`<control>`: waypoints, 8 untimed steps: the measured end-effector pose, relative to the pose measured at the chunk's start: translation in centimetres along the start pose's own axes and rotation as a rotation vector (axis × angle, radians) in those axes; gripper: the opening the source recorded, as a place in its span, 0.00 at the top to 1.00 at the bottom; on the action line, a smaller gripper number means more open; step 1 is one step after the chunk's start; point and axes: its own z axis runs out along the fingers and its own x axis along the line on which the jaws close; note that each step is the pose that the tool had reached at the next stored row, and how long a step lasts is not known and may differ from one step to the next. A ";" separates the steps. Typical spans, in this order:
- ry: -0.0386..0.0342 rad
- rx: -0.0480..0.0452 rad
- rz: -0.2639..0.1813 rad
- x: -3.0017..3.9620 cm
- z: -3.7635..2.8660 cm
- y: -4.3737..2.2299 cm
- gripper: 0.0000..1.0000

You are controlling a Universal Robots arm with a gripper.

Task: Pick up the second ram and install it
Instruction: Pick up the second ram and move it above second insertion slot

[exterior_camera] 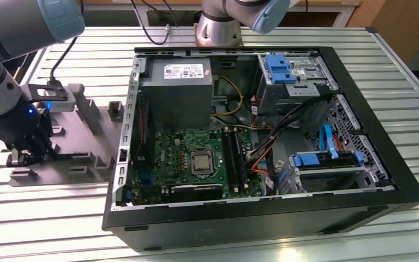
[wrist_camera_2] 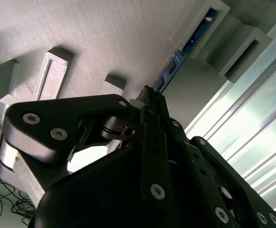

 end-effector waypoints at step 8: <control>-0.0001 0.0000 0.000 -0.01 -0.66 0.02 0.86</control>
